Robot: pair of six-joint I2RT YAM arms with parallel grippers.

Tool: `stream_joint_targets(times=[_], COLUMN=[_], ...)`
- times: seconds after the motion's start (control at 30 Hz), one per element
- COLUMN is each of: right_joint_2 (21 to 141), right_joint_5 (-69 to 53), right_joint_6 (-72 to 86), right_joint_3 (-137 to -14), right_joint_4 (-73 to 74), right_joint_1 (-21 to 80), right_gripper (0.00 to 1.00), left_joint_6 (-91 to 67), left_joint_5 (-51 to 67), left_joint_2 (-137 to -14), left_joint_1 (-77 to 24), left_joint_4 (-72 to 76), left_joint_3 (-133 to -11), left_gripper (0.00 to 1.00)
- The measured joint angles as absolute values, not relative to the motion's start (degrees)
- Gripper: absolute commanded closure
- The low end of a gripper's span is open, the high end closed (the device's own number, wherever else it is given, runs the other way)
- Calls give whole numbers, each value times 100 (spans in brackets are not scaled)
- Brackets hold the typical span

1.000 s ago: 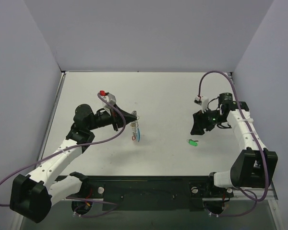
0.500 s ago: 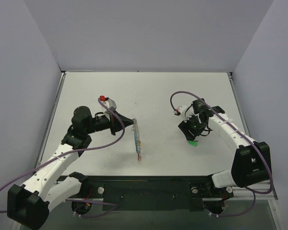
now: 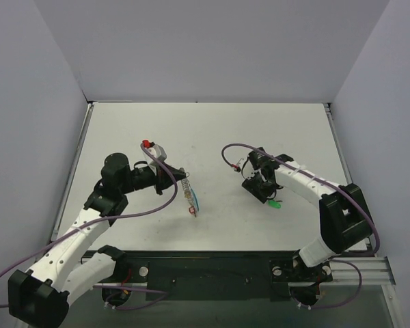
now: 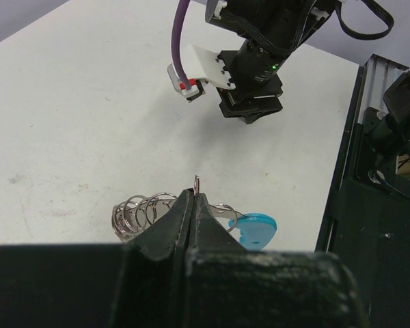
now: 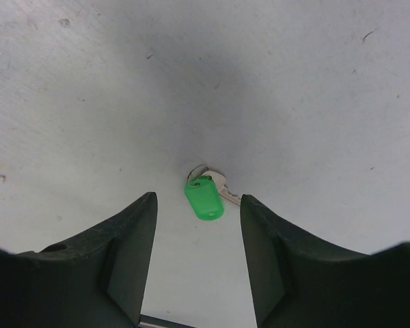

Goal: Put the keys on the keyring

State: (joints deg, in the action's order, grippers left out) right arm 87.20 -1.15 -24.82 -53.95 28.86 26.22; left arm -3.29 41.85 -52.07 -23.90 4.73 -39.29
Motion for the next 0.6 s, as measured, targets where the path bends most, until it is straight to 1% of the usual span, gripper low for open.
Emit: stream_joint_targets(times=[0.13, 0.6], right_joint_2=[9024, 9522], right_joint_5=[244, 982], right_joint_6=[-2327, -2226], right_joint_3=[-5400, -5406], right_joint_4=[2864, 2864], right_joint_1=[2799, 3212], right_gripper=[59, 60], left_joint_6=[-204, -97], left_joint_5=[4077, 4047], left_joint_2=[-5083, -5013], left_joint_1=[-2390, -2390], left_joint_4=[276, 167], left_joint_3=[-3935, -3935], left_gripper=[100, 100])
